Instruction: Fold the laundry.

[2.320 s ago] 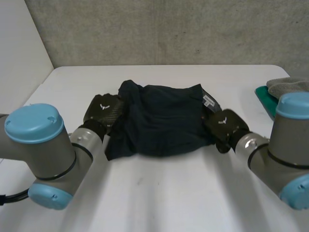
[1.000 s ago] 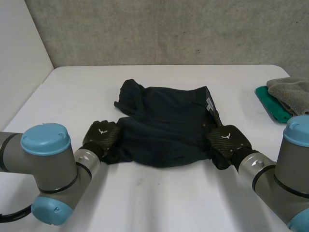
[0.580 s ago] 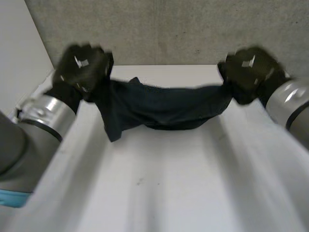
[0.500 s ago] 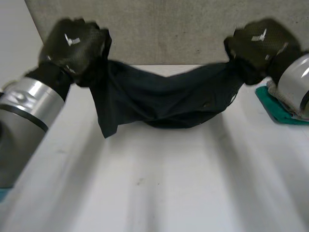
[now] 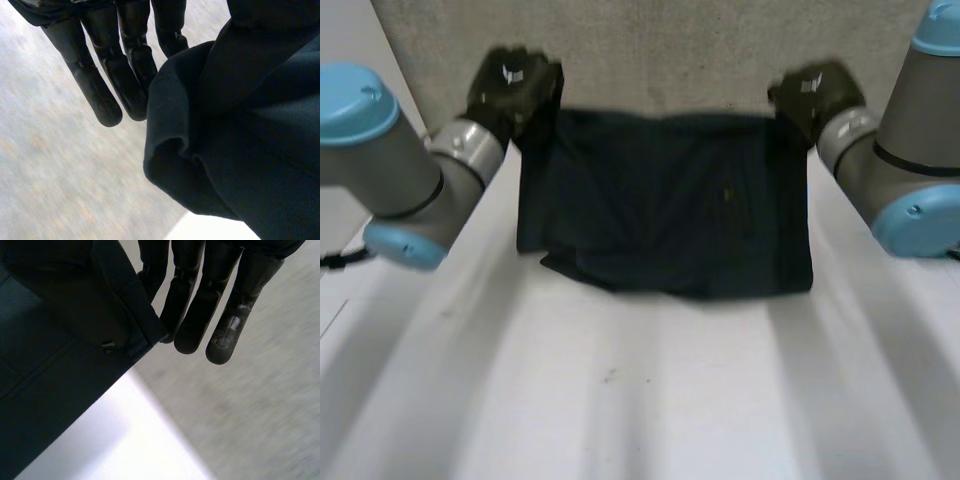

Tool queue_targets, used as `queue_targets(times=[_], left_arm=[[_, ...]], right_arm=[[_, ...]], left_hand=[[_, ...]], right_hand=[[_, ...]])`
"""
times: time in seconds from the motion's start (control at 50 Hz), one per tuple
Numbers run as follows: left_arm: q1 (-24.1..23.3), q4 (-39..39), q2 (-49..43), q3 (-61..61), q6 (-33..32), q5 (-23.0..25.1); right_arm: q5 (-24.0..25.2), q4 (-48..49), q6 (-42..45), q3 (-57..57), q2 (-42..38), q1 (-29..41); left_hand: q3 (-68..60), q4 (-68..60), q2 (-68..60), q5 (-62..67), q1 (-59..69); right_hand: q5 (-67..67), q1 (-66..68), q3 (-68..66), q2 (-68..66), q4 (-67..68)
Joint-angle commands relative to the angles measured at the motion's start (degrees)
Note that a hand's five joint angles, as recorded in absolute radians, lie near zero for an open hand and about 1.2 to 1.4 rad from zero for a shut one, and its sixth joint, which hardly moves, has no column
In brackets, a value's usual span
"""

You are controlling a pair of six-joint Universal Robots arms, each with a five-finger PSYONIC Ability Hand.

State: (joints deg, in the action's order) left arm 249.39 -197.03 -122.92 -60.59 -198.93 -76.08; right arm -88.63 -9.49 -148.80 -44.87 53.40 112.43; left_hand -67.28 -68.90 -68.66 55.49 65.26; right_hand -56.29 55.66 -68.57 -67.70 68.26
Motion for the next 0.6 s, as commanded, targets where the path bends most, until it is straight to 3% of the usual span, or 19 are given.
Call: queue_targets(times=[0.02,0.08,0.16,0.24,0.42,0.6], left_arm=[[-1.01,-11.69,-2.06,14.97,3.1,-1.17],[-1.09,-18.29,-0.84,16.03,6.97,-3.89],[-0.92,-22.52,3.38,14.72,12.86,-5.66],[-0.22,-22.61,6.55,7.16,16.99,-4.95],[-0.56,-17.53,8.93,-17.15,17.44,0.49],[-0.39,-9.35,4.62,-30.98,12.62,0.41]], right_arm=[[0.21,25.9,-9.05,5.84,-0.58,-0.11],[-0.14,35.46,-9.67,5.68,0.29,-0.11],[-0.49,39.29,-9.58,4.54,2.92,-0.02],[-0.41,34.47,-9.49,1.02,4.43,-0.02],[0.82,13.04,-6.16,-10.91,5.75,-0.02],[5.74,9.41,-0.89,-27.98,3.55,-0.11]], left_hand=[[-12.72,-11.1,-11.34,14.51,14.74],[-12.72,-11.1,-11.34,14.51,14.74],[-12.72,-11.1,-11.34,14.51,14.74],[-12.72,-11.1,-11.34,14.51,14.74],[-12.72,-11.1,-11.34,14.51,14.74],[-12.72,-11.1,-11.34,14.51,14.74]], right_hand=[[-13.71,24.34,-11.43,-12.3,11.74],[-13.71,24.34,-11.43,-12.3,11.74],[-13.71,24.34,-11.43,-12.3,11.74],[-13.71,24.34,-11.43,-12.3,11.74],[-13.71,24.34,-11.43,-12.3,11.74],[-13.71,24.34,-11.43,-12.3,11.74]])
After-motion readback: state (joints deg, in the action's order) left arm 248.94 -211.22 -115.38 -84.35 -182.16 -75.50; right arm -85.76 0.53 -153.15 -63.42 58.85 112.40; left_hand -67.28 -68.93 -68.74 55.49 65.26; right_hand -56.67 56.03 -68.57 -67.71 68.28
